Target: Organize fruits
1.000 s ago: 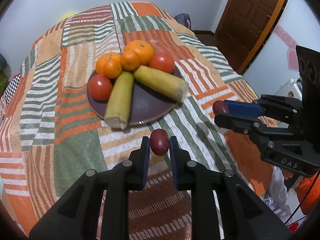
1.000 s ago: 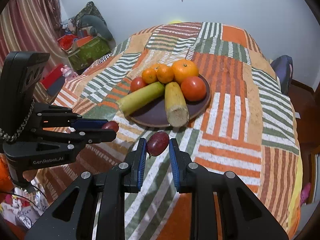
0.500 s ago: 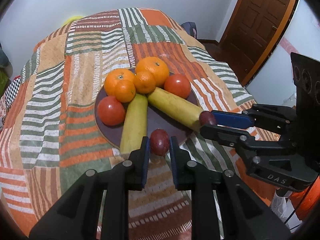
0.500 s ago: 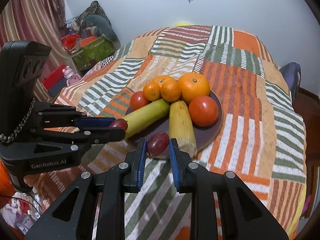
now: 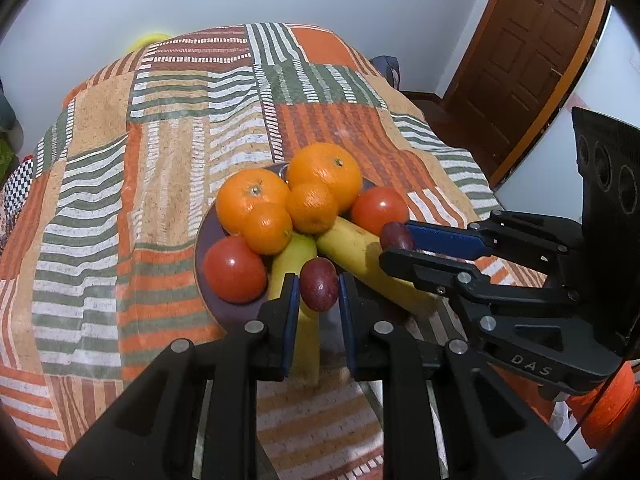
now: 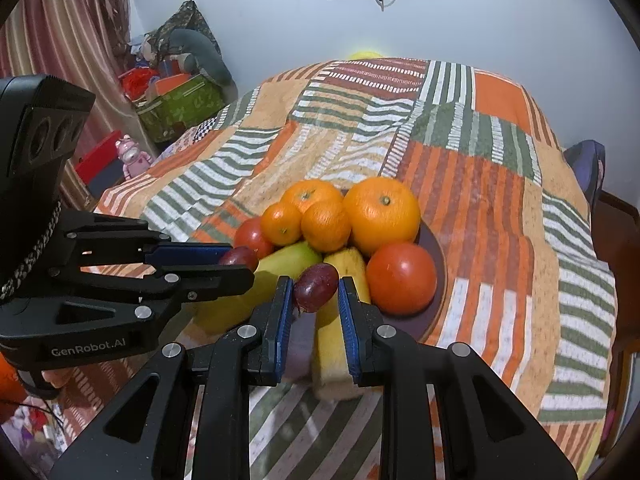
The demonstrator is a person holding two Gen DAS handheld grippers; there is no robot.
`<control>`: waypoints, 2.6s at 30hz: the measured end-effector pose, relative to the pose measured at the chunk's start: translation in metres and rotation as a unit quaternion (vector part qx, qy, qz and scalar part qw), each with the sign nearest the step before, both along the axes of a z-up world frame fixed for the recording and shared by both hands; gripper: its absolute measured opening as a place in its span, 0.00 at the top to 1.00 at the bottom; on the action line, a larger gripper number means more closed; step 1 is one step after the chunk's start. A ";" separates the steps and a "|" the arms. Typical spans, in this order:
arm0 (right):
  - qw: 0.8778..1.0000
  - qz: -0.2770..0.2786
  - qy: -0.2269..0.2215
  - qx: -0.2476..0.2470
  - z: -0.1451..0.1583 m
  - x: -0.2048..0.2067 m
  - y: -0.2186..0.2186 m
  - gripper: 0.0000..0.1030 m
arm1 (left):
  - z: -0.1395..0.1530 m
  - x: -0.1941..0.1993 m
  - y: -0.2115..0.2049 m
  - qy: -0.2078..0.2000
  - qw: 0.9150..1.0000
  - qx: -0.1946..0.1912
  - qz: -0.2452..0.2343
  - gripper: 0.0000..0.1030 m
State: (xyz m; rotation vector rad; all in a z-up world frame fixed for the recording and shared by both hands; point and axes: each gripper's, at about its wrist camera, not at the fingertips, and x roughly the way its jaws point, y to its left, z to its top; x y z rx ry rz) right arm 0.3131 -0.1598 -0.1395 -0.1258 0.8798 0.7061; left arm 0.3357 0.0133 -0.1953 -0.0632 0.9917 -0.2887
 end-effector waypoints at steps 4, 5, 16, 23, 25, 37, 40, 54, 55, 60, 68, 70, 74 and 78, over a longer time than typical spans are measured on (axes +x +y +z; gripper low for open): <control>1.000 -0.002 -0.008 -0.007 -0.001 0.011 0.002 0.80 | -0.004 0.009 0.005 0.000 1.000 -0.003 0.005 0.81; 1.000 -0.003 -0.009 -0.008 -0.003 0.014 0.002 0.80 | -0.004 0.011 0.006 0.000 1.000 -0.003 0.006 0.81; 1.000 -0.014 0.007 -0.006 -0.018 0.025 0.000 0.78 | -0.006 0.019 0.012 -0.009 1.000 -0.006 0.017 0.81; 1.000 -0.014 0.013 -0.001 -0.012 0.020 -0.003 0.66 | -0.001 0.011 0.016 -0.009 1.000 -0.011 0.020 0.80; 1.000 -0.017 0.011 0.001 -0.008 0.017 -0.006 0.66 | 0.004 0.005 0.015 -0.016 1.000 -0.006 0.023 0.80; 0.997 -0.045 -0.052 0.033 0.065 -0.027 -0.037 0.66 | 0.092 -0.059 0.018 -0.121 0.991 0.001 0.064 0.80; 0.995 -0.049 -0.078 0.045 0.092 -0.044 -0.043 0.66 | 0.121 -0.083 0.017 -0.155 0.985 -0.003 0.071 0.80; 0.964 -0.066 -0.229 0.122 0.200 -0.167 -0.065 0.66 | 0.224 -0.215 -0.014 -0.315 0.945 0.018 0.092 0.72; 0.961 -0.069 -0.237 0.126 0.204 -0.175 -0.067 0.66 | 0.229 -0.226 -0.016 -0.325 0.941 0.017 0.094 0.71; 0.953 -0.080 -0.258 0.136 0.214 -0.195 -0.074 0.62 | 0.243 -0.267 -0.022 -0.372 0.922 0.018 0.102 0.46; 0.936 -0.104 -0.307 0.136 0.220 -0.220 -0.071 0.28 | 0.245 -0.289 -0.025 -0.391 0.914 0.012 0.105 0.29; 0.931 -0.112 -0.320 0.134 0.222 -0.225 -0.068 0.18 | 0.245 -0.291 -0.024 -0.395 0.912 0.012 0.109 0.24; 0.927 -0.121 -0.330 0.132 0.225 -0.229 -0.064 0.14 | 0.243 -0.293 -0.018 -0.398 0.910 0.005 0.113 0.18; 0.922 -0.132 -0.341 0.129 0.225 -0.233 -0.063 0.00 | 0.245 -0.298 -0.017 -0.400 0.909 0.001 0.114 0.10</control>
